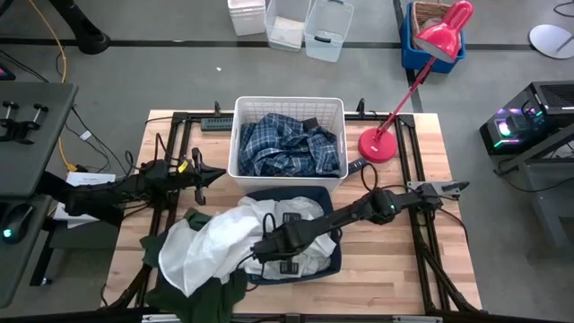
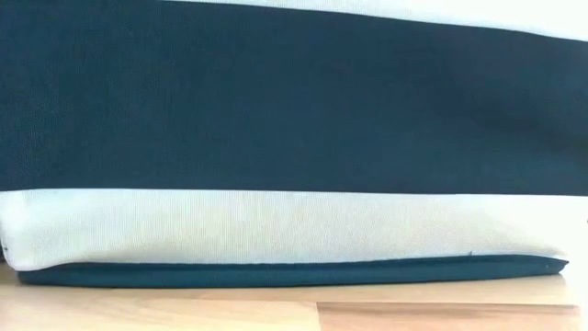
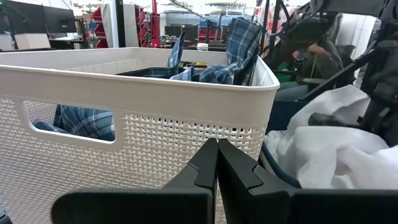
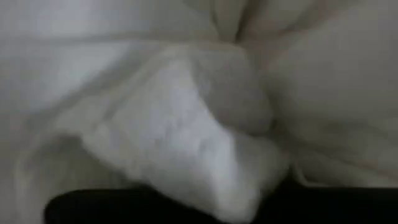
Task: Sort clothes
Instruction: Put the white shirt into the blue laundry bin
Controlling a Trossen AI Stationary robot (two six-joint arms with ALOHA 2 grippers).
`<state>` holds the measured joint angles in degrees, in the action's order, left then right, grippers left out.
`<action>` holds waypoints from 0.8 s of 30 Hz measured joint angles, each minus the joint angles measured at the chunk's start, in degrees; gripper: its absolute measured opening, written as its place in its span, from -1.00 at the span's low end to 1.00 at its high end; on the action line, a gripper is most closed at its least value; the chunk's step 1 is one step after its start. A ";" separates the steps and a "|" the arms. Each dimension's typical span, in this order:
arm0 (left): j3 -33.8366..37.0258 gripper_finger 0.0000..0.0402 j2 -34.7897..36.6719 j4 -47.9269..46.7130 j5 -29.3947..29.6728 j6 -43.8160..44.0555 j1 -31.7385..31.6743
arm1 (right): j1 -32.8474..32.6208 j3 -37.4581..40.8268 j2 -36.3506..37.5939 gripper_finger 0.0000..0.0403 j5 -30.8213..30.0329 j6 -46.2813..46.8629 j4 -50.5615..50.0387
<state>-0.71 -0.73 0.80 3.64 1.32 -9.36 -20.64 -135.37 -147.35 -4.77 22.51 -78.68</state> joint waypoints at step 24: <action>0.00 -1.00 -0.02 0.02 0.00 0.00 -0.01 | 1.15 0.66 17.89 -0.26 3.28 -2.46 -4.13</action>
<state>-0.71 -0.75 0.82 3.64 1.32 -9.37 -19.49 -134.72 -129.46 -1.49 20.05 -82.80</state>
